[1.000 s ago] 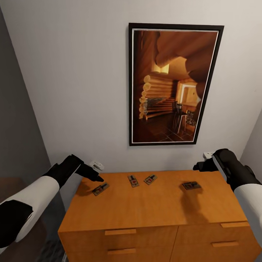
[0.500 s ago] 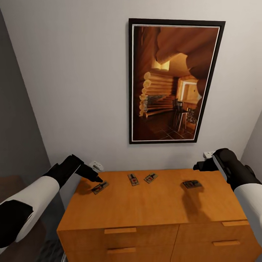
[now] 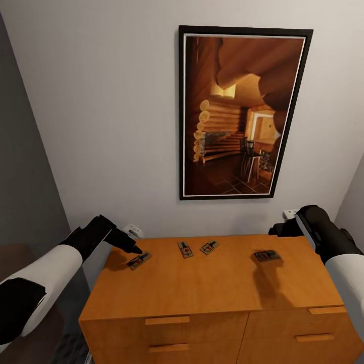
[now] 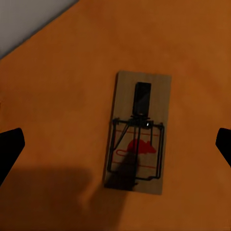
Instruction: Take the four mousetraps from the cabinet in the bathroom and place them on the bathroom floor. Make sure all four end up on the same floor surface, and ensure that at least two of them are either under or directly next to the same bathroom sink.
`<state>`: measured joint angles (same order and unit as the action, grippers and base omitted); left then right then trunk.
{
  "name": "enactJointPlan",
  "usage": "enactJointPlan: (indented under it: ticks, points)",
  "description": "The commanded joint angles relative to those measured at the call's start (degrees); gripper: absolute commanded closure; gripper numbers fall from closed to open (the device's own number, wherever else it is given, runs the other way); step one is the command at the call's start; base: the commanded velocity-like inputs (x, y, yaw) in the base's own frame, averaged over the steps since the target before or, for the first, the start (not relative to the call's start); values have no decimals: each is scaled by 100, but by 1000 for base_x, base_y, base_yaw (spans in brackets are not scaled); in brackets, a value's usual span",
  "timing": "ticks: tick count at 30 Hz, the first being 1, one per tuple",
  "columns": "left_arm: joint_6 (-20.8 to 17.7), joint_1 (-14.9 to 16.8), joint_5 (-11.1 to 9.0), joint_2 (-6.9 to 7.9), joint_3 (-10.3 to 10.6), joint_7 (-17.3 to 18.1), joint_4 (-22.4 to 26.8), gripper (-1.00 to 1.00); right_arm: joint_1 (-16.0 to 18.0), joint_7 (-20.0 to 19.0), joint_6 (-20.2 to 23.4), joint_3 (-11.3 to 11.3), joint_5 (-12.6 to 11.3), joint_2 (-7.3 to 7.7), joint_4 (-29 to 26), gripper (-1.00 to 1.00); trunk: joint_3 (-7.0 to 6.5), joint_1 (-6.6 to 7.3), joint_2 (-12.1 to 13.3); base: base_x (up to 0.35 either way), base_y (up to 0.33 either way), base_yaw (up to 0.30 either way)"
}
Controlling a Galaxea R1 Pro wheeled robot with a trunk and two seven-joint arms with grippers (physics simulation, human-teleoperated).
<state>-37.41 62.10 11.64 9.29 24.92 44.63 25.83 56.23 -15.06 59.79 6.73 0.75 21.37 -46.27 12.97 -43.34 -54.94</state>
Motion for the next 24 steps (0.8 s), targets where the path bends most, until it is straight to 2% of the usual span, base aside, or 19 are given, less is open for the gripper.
enactJointPlan:
  ticks: [1, 12, 24]
  points:
    - [-8, 4, 57, 2, 4, 41, 6, -100, 7, -15, 21, 21, 10, 7, -5, -100, 9, -1, -6, 0, 0, 0]
    - [2, 4, 63, 1, 4, 116, -14, -100, 11, -15, 21, 21, 13, 7, -5, -100, 9, -1, -6, 0, 0, 0]
    - [189, 4, 98, 5, 4, 468, -18, -100, 17, -15, 21, 21, 13, 7, -5, -100, 9, -1, -6, 0, 0, 0]
